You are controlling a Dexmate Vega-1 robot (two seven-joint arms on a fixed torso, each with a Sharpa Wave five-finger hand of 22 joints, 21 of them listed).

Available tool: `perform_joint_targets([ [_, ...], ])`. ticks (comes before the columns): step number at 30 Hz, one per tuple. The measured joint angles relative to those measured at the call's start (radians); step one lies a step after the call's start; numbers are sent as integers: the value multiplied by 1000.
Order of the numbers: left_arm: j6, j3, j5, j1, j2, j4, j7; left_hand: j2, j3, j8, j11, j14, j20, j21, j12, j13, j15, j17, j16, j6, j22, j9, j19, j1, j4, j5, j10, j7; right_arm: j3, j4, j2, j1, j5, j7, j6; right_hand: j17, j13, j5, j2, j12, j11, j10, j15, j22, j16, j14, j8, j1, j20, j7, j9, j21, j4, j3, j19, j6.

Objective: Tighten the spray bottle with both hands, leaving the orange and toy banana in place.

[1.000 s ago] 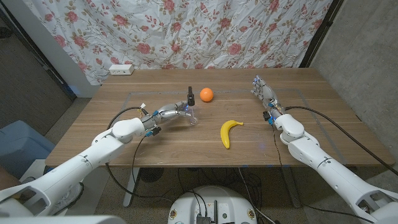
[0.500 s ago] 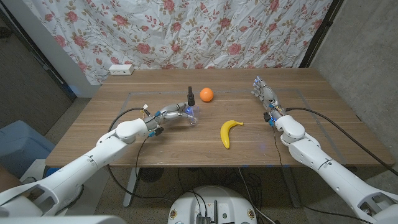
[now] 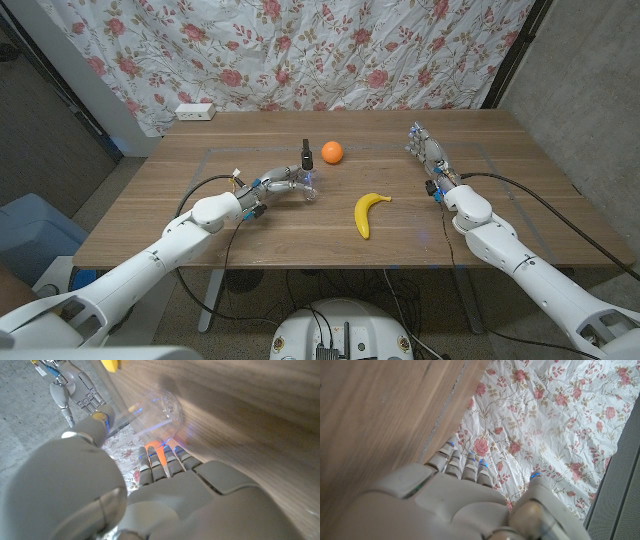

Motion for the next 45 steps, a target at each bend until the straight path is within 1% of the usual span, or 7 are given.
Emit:
perform_joint_targets([
  [8,-4,7,0,-11,-29,32,14,6,-50,65,-28,116,-1,0,38,33,-2,5,21,90,4,7,69,80,6,0,113,-13,1,2,-2,3,1,1,-3,-1,0,0,0,0,0,0,0,0,0,0,0,0,5,0,0,0,-7,1,-5,0],
  [13,-12,13,2,-23,-51,58,19,20,-82,96,-46,172,-2,7,59,55,-4,11,37,136,5,10,110,106,10,0,174,-19,1,6,-2,7,1,2,-8,-5,0,0,0,0,0,0,0,0,0,0,0,0,5,0,0,4,-7,1,-5,0],
  [19,-21,13,7,-23,-51,58,31,33,-103,126,-56,210,-3,7,75,75,-4,20,53,167,5,17,141,127,15,0,213,-26,0,13,-2,13,1,2,-8,-5,0,0,0,0,0,0,0,0,0,0,0,0,5,0,0,4,-7,1,-5,0],
  [23,-24,13,10,-23,-51,58,38,41,-113,134,-57,220,-3,7,81,84,-7,26,56,174,5,21,151,135,17,0,224,-29,-3,18,-1,18,1,2,-8,-5,0,0,0,0,0,0,0,0,0,0,0,0,5,0,0,4,-7,1,-5,0],
  [24,-24,17,11,-34,-72,83,39,41,-118,138,-57,220,-5,7,83,85,-7,27,60,176,5,22,153,135,18,0,224,-27,-4,18,-1,20,0,7,-11,-5,0,0,0,0,0,0,0,0,0,0,0,0,5,0,0,4,-7,1,-5,0],
  [35,-21,15,14,-37,-74,78,58,46,-142,154,-59,243,-5,7,84,103,-9,37,79,181,5,31,164,140,21,0,236,-29,-14,16,-8,39,-11,11,-22,-9,0,0,0,0,0,0,0,0,0,0,0,0,12,0,0,4,-11,6,2,0],
  [45,11,2,6,-32,-62,34,75,60,-162,161,-54,249,-3,7,92,115,-4,44,85,181,5,35,173,142,24,0,242,-29,-21,-16,-25,46,-30,14,-52,-9,0,0,0,0,0,0,0,0,0,0,0,0,12,0,0,4,-11,6,2,0],
])
